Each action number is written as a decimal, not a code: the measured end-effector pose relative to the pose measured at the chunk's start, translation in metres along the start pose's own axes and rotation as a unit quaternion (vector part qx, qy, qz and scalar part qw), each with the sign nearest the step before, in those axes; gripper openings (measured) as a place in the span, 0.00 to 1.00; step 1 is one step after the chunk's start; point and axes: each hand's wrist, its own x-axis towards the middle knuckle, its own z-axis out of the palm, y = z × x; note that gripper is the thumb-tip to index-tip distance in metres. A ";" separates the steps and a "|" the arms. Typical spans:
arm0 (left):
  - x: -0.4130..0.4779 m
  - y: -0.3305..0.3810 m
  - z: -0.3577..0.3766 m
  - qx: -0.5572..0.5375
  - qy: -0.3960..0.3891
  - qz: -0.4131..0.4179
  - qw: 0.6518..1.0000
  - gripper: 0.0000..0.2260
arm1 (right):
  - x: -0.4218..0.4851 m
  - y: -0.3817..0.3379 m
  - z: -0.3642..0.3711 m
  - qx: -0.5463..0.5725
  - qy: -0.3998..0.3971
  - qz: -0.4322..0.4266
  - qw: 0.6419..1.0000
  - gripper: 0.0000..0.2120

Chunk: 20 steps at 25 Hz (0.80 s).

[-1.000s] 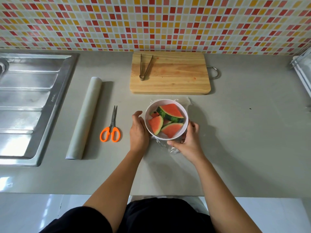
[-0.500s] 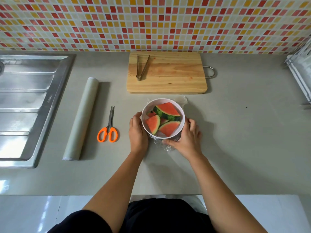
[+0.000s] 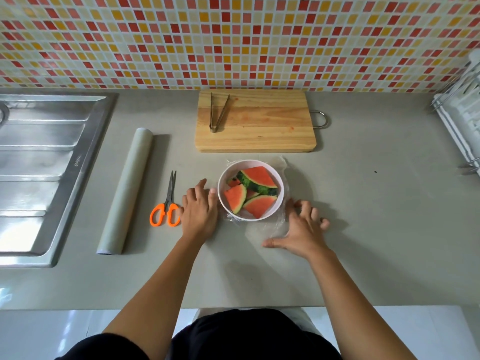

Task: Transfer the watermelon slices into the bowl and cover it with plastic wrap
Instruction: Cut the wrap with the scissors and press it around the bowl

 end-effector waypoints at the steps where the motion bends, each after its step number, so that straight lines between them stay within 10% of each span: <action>1: 0.001 -0.004 -0.002 0.036 -0.005 -0.019 0.999 0.22 | -0.001 0.006 -0.001 0.002 -0.005 0.009 1.000 0.62; 6: -0.002 -0.009 -0.008 0.149 0.052 -0.001 0.988 0.20 | -0.012 0.027 -0.005 0.000 -0.049 0.030 0.998 0.64; 10: 0.010 0.005 -0.028 -0.140 0.137 0.017 0.980 0.14 | -0.001 0.025 -0.032 0.213 0.107 -0.008 0.971 0.38; 13: 0.023 0.031 -0.044 -0.338 0.061 0.091 0.935 0.17 | 0.011 -0.014 -0.053 0.406 0.250 -0.119 0.871 0.18; 20: 0.044 0.055 -0.016 -0.465 -0.151 0.050 0.871 0.19 | 0.062 -0.063 -0.046 0.548 0.086 -0.116 0.824 0.41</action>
